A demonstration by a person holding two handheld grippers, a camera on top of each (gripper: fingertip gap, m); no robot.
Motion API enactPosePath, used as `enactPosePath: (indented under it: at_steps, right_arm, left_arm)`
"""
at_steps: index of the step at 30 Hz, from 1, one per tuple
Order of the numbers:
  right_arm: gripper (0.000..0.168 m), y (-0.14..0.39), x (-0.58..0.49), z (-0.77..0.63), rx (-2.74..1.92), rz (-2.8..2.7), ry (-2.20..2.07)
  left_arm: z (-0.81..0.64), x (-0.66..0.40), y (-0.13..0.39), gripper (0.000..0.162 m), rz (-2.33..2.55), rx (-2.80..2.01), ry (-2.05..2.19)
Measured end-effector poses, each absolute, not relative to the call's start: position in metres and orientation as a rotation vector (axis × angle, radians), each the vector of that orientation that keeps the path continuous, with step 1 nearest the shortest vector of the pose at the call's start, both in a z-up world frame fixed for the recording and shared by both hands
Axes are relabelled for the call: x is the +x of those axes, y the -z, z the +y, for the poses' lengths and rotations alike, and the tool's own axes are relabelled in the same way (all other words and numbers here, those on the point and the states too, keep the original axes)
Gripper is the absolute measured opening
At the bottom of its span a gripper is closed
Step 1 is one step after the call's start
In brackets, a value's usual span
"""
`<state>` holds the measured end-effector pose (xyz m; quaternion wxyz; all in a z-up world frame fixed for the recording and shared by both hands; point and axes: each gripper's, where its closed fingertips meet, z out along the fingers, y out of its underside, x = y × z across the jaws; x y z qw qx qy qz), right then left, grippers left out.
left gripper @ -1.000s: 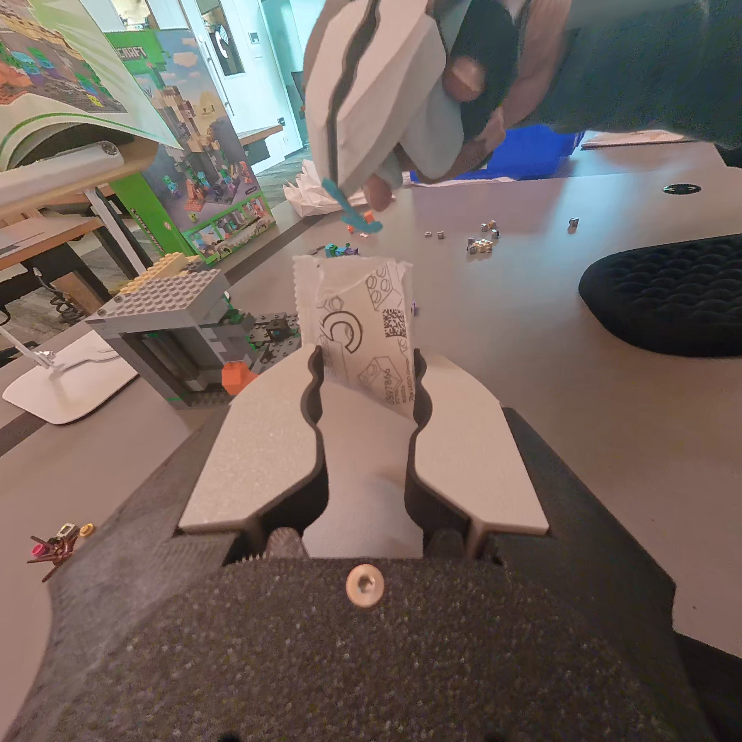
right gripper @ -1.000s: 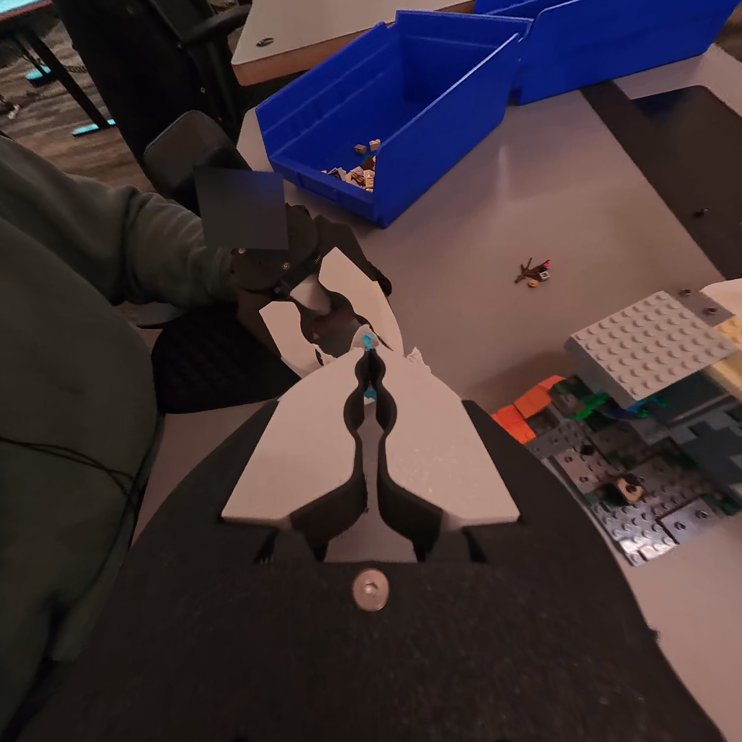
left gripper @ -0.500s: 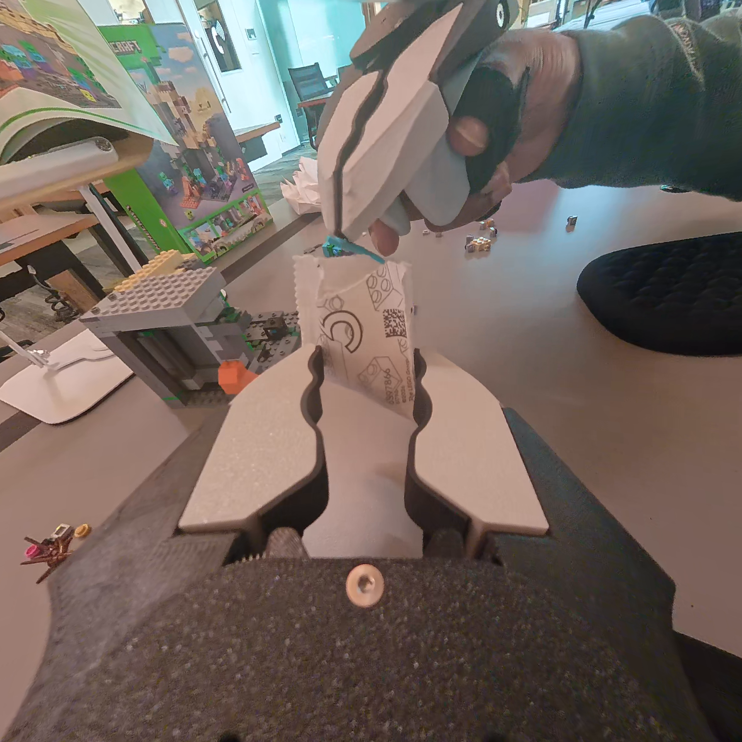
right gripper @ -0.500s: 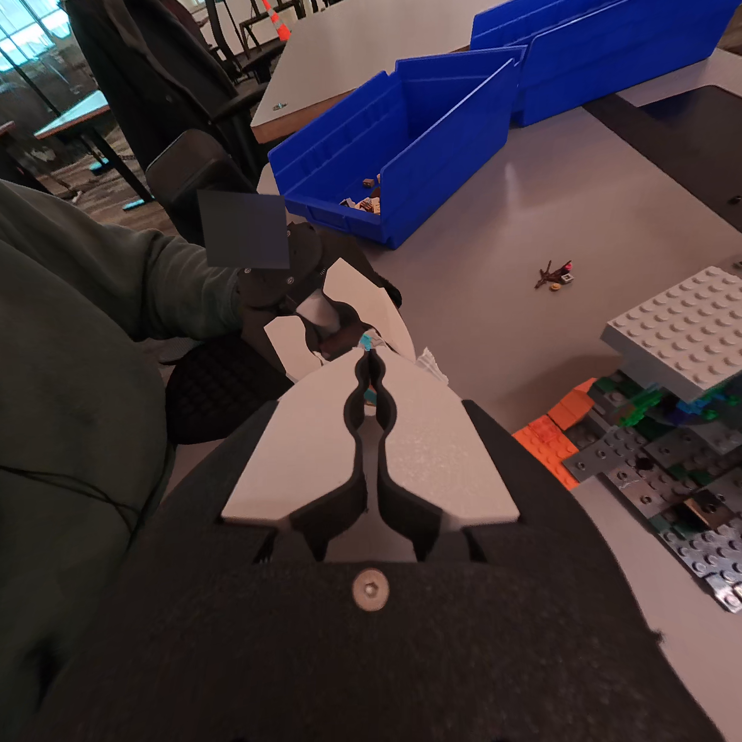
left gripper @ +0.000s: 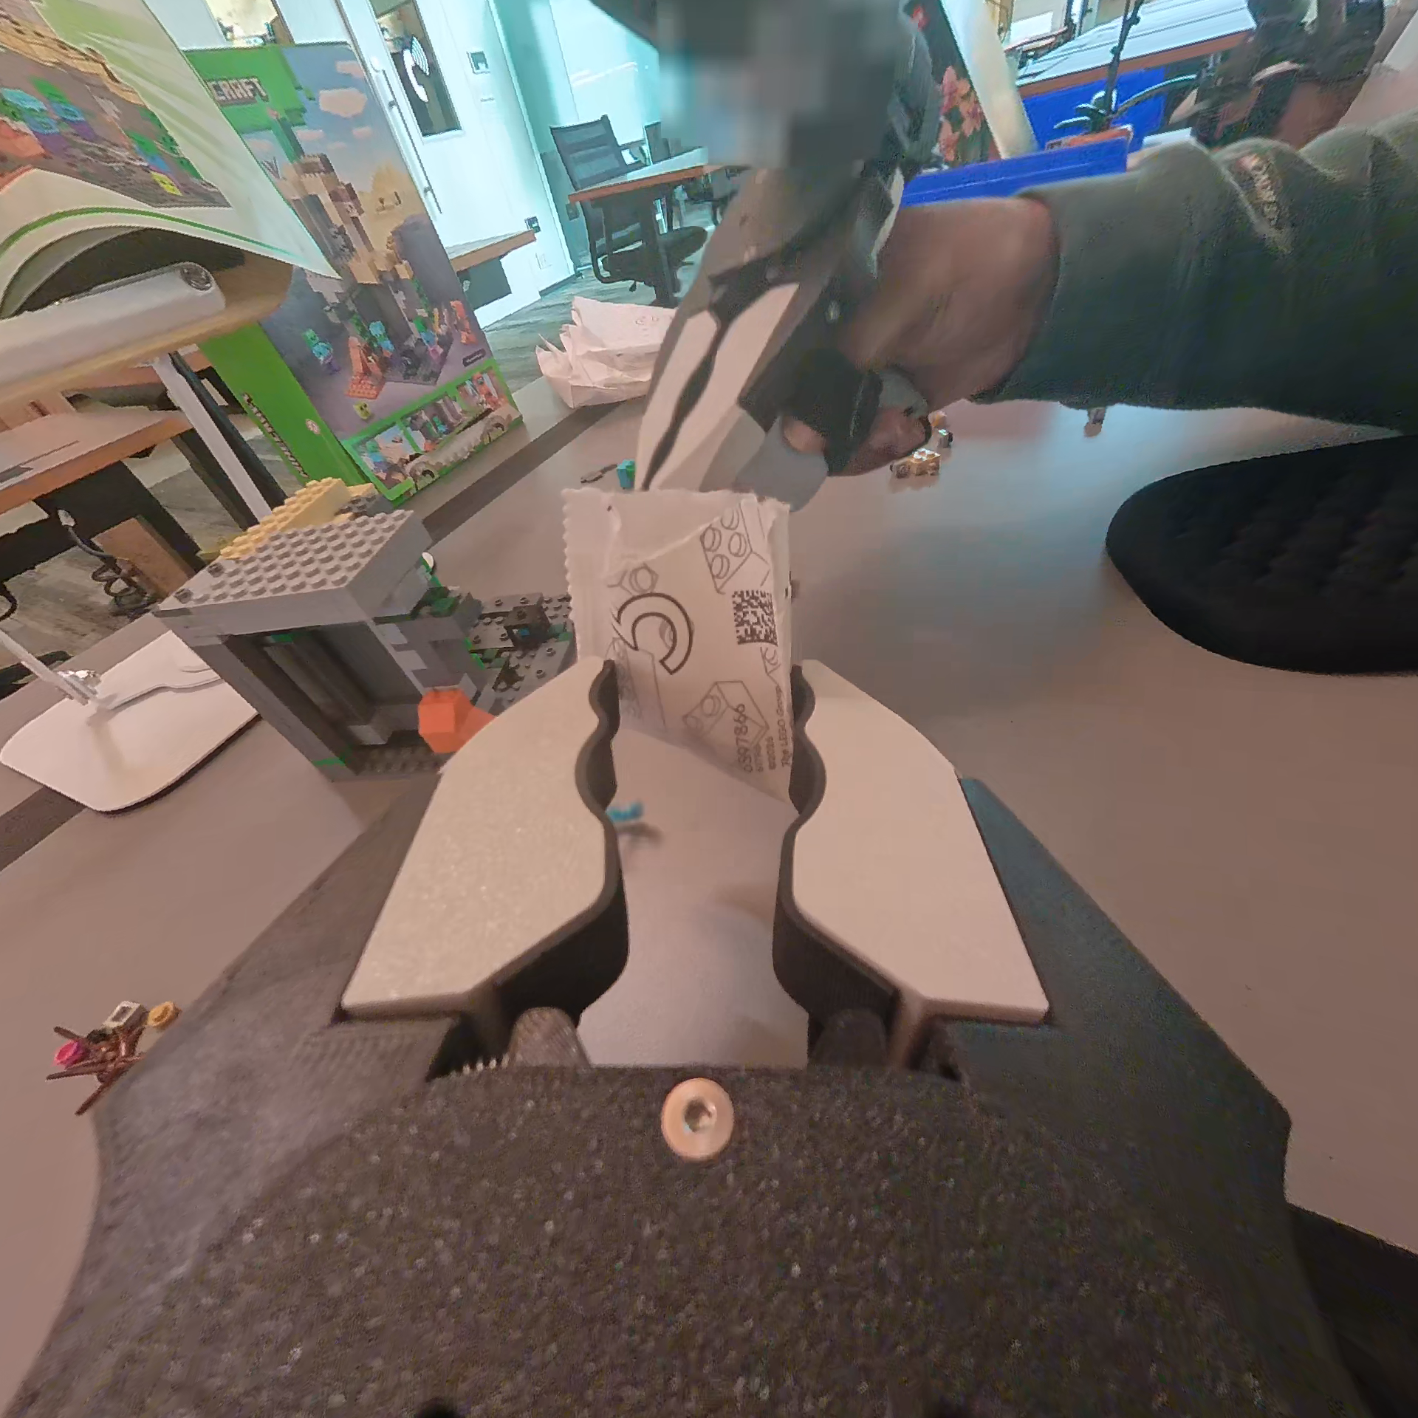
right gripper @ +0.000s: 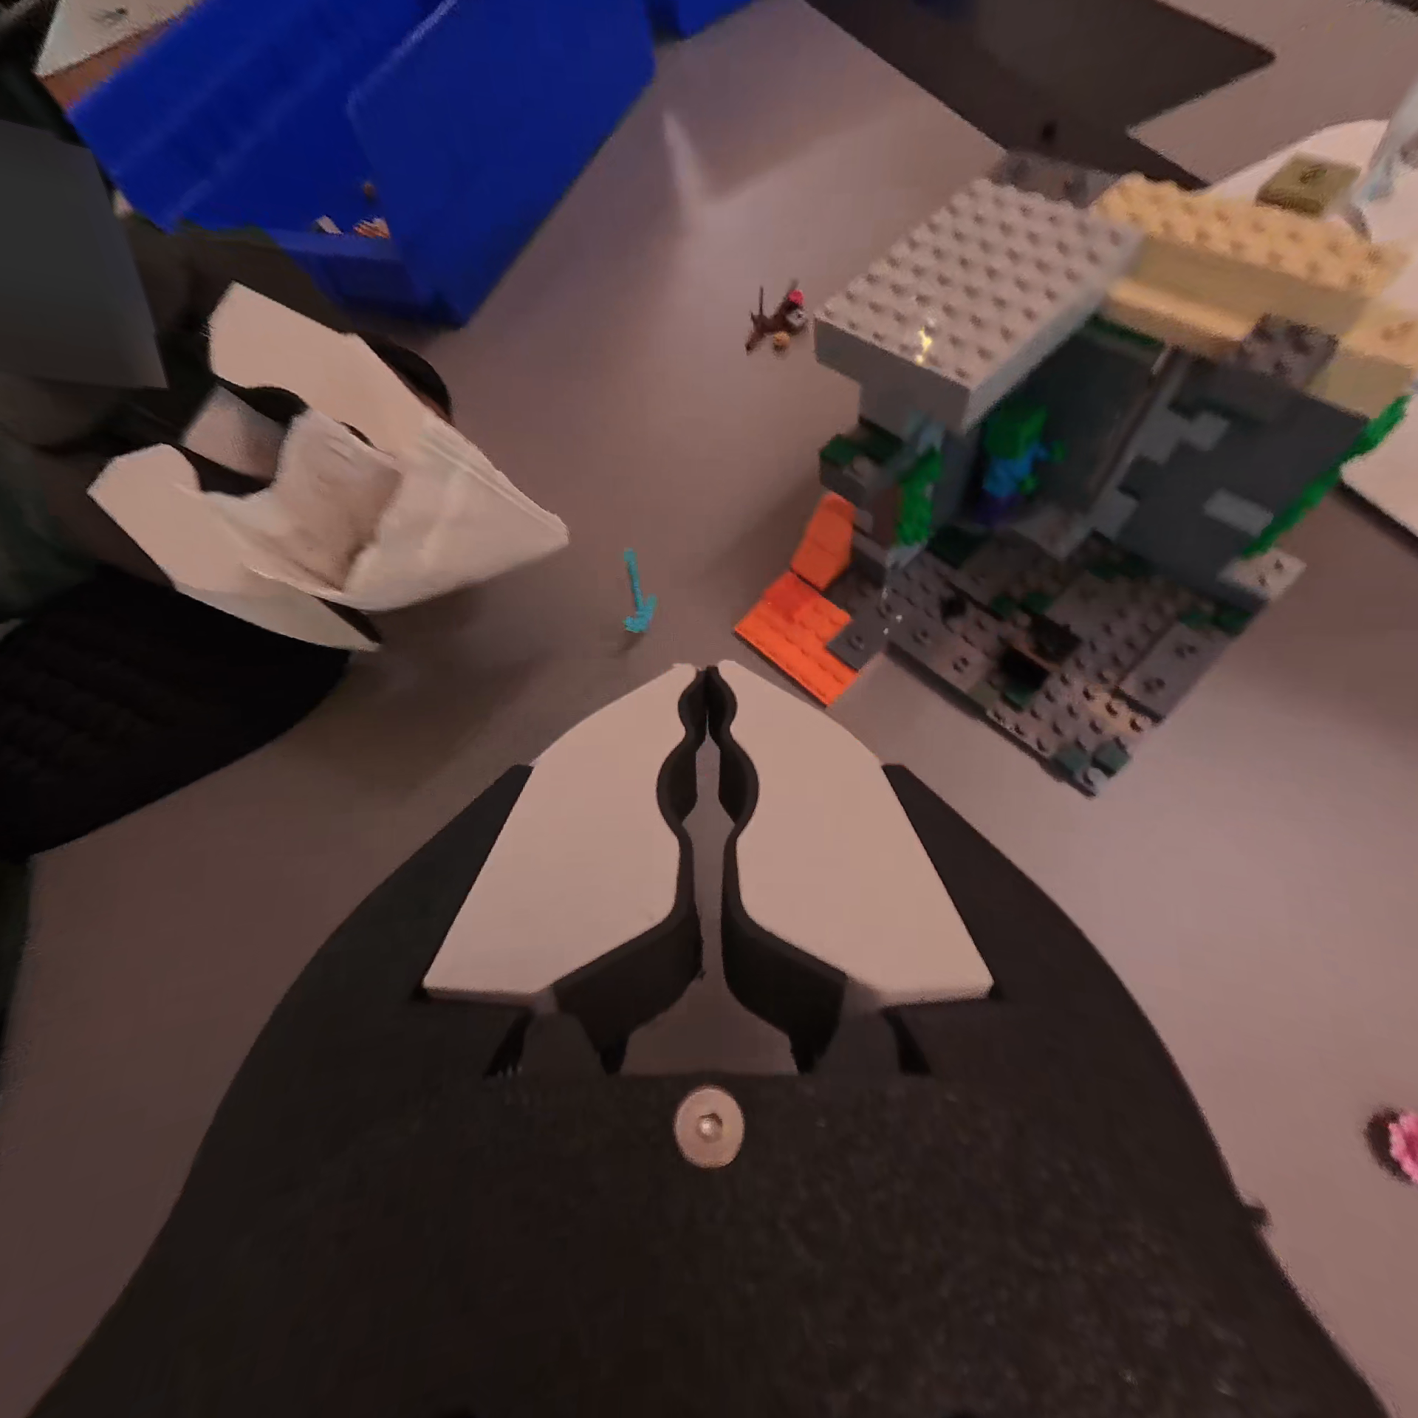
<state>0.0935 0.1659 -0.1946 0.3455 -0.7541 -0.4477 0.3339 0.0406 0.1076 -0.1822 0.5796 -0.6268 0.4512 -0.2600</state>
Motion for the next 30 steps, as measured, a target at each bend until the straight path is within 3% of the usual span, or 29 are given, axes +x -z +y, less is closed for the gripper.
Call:
enactPosePath:
  at_steps: [6,8,13,26,30]
  right_arm:
    - [0.0,0.213,0.087,0.158,-1.974,-1.238,-0.82]
    - [0.022,0.222,0.075,0.15,-1.979,-1.314,-0.825]
    - [0.029,0.244,0.04,0.141,-1.904,-1.516,-0.745]
    - [0.029,0.264,-0.014,0.163,-2.019,-1.619,-0.575]
    - [0.019,0.264,-0.014,0.164,-2.029,-1.628,-0.563]
  left_arm:
    - [0.113,0.036,0.176,0.042,1.004,-1.459,0.592]
    - [0.118,0.03,0.171,0.042,0.961,-1.45,0.569]
    - [0.134,0.011,0.159,0.042,0.85,-1.446,0.485]
    - [0.16,-0.036,0.136,0.042,0.661,-1.445,0.397]
    - [0.158,-0.033,0.137,0.042,0.677,-1.445,0.395]
